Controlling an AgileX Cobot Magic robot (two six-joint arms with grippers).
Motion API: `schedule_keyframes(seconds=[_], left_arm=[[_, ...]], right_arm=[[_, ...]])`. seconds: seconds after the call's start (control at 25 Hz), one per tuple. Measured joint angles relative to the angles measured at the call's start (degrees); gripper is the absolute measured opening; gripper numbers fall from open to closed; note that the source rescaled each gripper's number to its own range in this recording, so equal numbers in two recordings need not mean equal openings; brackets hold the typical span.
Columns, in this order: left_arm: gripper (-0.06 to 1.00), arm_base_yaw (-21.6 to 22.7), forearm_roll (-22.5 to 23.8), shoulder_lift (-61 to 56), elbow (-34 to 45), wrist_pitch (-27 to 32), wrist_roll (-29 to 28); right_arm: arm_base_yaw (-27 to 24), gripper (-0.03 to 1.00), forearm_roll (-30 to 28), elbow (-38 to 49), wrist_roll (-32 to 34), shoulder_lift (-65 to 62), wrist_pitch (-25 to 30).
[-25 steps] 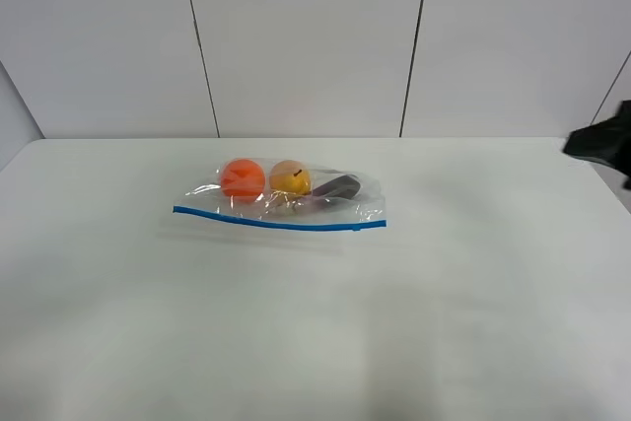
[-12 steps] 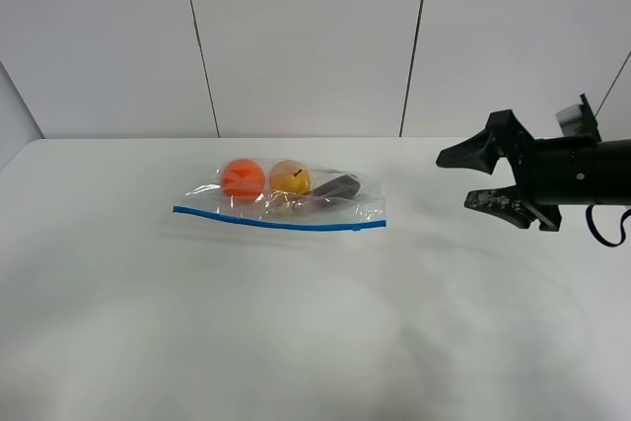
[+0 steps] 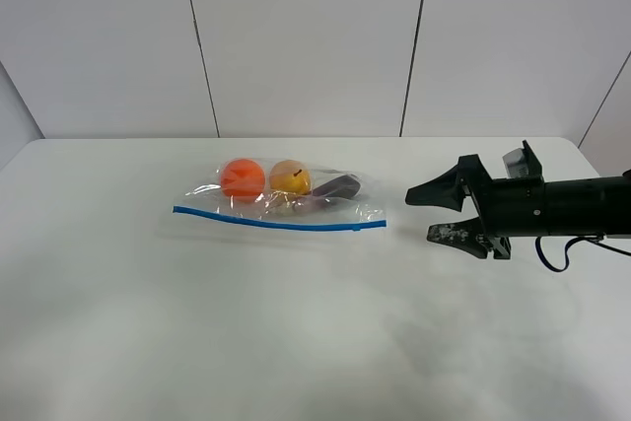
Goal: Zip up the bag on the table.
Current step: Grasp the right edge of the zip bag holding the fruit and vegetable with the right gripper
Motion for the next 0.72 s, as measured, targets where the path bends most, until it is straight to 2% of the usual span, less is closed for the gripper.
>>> schedule_keyframes(seconds=[0.28, 0.56, 0.72], left_arm=[[1.0, 0.0, 0.0, 0.0, 0.0, 0.0, 0.0], [1.0, 0.0, 0.0, 0.0, 0.0, 0.0, 0.33], [1.0, 0.0, 0.0, 0.0, 0.0, 0.0, 0.33]], right_arm=[[0.0, 0.93, 1.47, -1.58, -5.54, 2.89, 1.74], [0.15, 0.93, 3.04, -5.04, -5.7, 6.5, 6.41], [3.12, 0.93, 3.91, -6.87, -5.75, 9.24, 6.79]])
